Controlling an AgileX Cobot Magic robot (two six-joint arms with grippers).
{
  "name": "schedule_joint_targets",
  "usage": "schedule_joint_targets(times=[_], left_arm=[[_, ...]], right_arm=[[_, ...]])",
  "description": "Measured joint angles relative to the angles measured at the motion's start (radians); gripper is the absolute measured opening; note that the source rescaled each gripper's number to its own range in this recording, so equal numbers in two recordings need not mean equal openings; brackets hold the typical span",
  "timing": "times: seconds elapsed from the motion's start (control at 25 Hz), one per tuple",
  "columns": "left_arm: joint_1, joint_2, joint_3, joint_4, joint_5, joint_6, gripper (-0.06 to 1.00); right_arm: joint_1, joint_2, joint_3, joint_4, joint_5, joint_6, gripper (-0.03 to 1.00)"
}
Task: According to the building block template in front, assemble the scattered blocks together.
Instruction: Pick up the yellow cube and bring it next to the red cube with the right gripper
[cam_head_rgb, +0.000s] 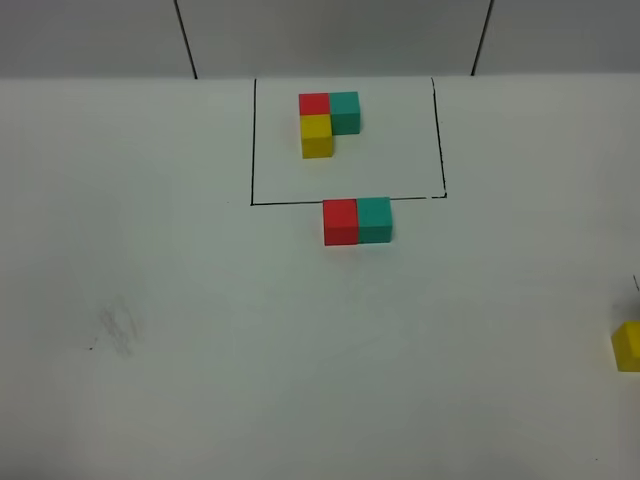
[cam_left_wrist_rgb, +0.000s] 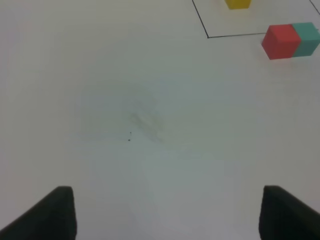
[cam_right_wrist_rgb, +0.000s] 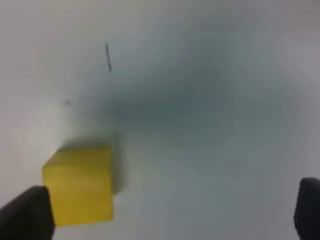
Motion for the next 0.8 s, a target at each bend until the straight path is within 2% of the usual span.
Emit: schedule_joint_targets(times=[0.2, 0.4, 0.6, 0.8], left_arm=[[0.000, 0.000, 0.000, 0.000, 0.000, 0.000, 0.66], [0.000, 0.000, 0.000, 0.000, 0.000, 0.000, 0.66], [0.000, 0.000, 0.000, 0.000, 0.000, 0.000, 0.66], [0.000, 0.000, 0.000, 0.000, 0.000, 0.000, 0.66]], right_arm=[[0.027, 0.037, 0.063, 0.064, -0.062, -0.022, 0.97], [0.088, 0.039, 0.065, 0.089, -0.075, -0.035, 0.97], [0.093, 0.072, 0.097, 0.092, -0.094, -0.035, 0.97], [0.093, 0.083, 0.162, 0.101, -0.171, -0.035, 0.97]])
